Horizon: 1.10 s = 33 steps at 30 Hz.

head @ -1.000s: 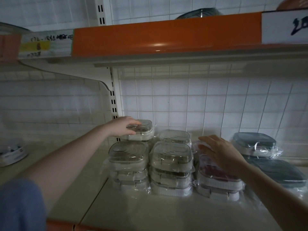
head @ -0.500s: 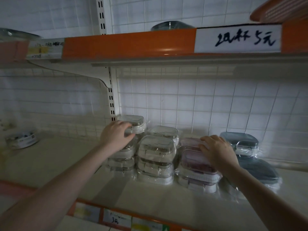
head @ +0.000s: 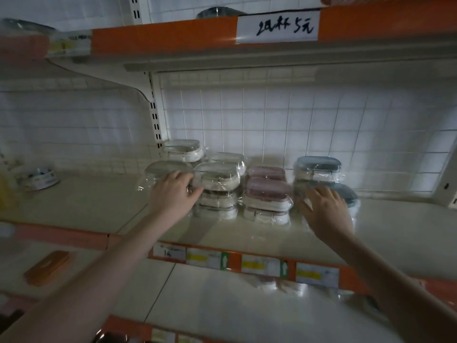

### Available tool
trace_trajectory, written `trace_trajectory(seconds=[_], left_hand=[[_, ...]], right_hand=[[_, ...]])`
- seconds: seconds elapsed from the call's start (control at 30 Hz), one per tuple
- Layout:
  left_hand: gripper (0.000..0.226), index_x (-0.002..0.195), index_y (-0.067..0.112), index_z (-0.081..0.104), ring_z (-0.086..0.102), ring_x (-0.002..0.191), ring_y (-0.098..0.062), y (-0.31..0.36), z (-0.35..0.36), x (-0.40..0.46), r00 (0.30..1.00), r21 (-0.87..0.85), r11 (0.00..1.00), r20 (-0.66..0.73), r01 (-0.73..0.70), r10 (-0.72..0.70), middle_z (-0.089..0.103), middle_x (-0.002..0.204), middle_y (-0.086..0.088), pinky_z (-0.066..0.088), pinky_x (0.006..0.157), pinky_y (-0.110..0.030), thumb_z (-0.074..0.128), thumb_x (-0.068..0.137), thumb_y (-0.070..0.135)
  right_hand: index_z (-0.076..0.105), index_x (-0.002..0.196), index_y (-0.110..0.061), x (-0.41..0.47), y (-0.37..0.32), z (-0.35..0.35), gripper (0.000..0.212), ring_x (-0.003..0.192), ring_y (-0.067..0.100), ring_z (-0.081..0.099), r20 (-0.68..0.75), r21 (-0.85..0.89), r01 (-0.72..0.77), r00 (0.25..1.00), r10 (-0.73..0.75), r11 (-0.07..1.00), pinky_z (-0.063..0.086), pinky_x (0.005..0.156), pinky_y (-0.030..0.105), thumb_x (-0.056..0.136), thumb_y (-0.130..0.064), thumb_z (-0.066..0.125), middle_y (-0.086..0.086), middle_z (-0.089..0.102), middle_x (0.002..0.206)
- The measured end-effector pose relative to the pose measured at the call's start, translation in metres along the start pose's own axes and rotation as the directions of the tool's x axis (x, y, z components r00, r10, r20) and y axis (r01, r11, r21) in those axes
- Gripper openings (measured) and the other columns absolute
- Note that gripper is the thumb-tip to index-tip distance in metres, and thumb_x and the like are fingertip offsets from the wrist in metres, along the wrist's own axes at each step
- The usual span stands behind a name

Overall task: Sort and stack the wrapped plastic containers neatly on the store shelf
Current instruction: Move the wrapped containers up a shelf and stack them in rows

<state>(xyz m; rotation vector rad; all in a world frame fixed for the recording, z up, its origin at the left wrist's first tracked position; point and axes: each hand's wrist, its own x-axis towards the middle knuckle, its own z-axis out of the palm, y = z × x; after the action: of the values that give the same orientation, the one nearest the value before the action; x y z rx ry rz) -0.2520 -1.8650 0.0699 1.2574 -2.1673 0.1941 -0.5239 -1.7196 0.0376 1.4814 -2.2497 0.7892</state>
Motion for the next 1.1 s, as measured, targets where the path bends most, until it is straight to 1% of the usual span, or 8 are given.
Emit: trace_trajectory(seconds=[0.13,0.27,0.33,0.43,0.53,0.67,0.8,1.1], left_hand=[[0.043,0.122,0.014,0.061,0.053,0.113,-0.029,0.005,-0.004,-0.044,0.999,-0.025,0.999,0.017,-0.027,0.027,0.06,0.123,-0.005,0.042,0.091,-0.038,0.057,0.09,0.043],[0.036,0.108,0.009,0.067,0.058,0.101,-0.036,0.008,-0.008,-0.093,0.999,-0.064,0.997,-0.01,-0.048,0.048,0.065,0.109,-0.011,0.046,0.085,-0.041,0.067,0.083,0.035],[0.041,0.1,0.006,0.068,0.061,0.093,-0.037,0.011,-0.011,-0.115,0.998,-0.053,0.997,0.005,-0.063,0.063,0.067,0.102,-0.013,0.049,0.079,-0.041,0.06,0.081,0.041],[0.048,0.096,0.006,0.068,0.062,0.089,-0.037,0.018,-0.014,-0.143,0.997,-0.061,0.995,0.025,-0.074,0.075,0.067,0.097,-0.013,0.052,0.073,-0.042,0.05,0.078,0.047],[0.039,0.095,0.007,0.068,0.063,0.088,-0.035,0.028,-0.013,-0.163,0.997,-0.062,0.995,0.003,-0.075,0.075,0.067,0.094,-0.01,0.051,0.073,-0.039,0.057,0.077,0.04],[0.031,0.102,0.006,0.067,0.061,0.098,-0.034,0.043,-0.002,-0.186,0.997,-0.09,0.993,0.009,-0.075,0.077,0.066,0.104,-0.01,0.05,0.081,-0.041,0.072,0.08,0.028],[0.035,0.112,0.008,0.065,0.055,0.11,-0.03,0.071,0.013,-0.207,0.996,-0.117,0.993,0.083,-0.014,0.023,0.062,0.115,-0.008,0.047,0.088,-0.041,0.067,0.085,0.03],[0.038,0.112,0.006,0.065,0.056,0.108,-0.028,0.134,0.076,-0.246,0.987,-0.148,0.986,0.151,0.07,-0.048,0.063,0.114,-0.009,0.049,0.085,-0.037,0.069,0.083,0.031]], right_hand=[[0.061,0.116,-0.01,-0.05,0.003,-0.012,0.032,0.109,0.036,0.05,0.023,-0.001,-0.063,0.998,0.063,0.998,0.038,0.09,0.041,0.09,-0.029,0.057,0.017,0.058,0.115],[0.059,0.121,-0.01,-0.106,0.004,-0.022,0.037,0.108,0.036,0.05,0.06,-0.006,-0.082,0.995,0.083,0.997,0.039,0.091,0.041,0.089,-0.029,0.059,0.017,0.057,0.115],[0.059,0.121,-0.01,-0.131,0.007,-0.029,0.038,0.107,0.037,0.051,0.084,-0.003,-0.086,0.993,0.086,0.996,0.04,0.09,0.042,0.089,-0.029,0.06,0.016,0.057,0.115],[0.059,0.115,-0.011,-0.163,0.013,-0.037,0.031,0.104,0.036,0.052,0.086,-0.02,-0.08,0.993,0.082,0.997,0.042,0.087,0.042,0.088,-0.027,0.06,0.015,0.057,0.113],[0.06,0.101,-0.009,-0.184,0.023,-0.042,0.021,0.097,0.037,0.054,0.064,-0.026,-0.087,0.994,0.088,0.996,0.042,0.081,0.042,0.086,-0.023,0.063,0.015,0.058,0.104],[0.063,0.101,-0.01,-0.205,0.041,-0.042,0.021,0.092,0.038,0.056,0.069,-0.014,-0.115,0.991,0.116,0.993,0.044,0.08,0.043,0.083,-0.02,0.067,0.016,0.06,0.1],[0.065,0.105,-0.011,-0.218,0.069,-0.035,0.026,0.094,0.038,0.058,0.089,0.003,-0.126,0.988,0.126,0.992,0.046,0.081,0.044,0.081,-0.02,0.069,0.016,0.062,0.099],[0.062,0.112,-0.013,-0.247,0.141,-0.005,0.031,0.1,0.034,0.058,0.203,-0.017,-0.172,0.964,0.172,0.985,0.046,0.083,0.041,0.085,-0.028,0.066,0.013,0.061,0.106]])
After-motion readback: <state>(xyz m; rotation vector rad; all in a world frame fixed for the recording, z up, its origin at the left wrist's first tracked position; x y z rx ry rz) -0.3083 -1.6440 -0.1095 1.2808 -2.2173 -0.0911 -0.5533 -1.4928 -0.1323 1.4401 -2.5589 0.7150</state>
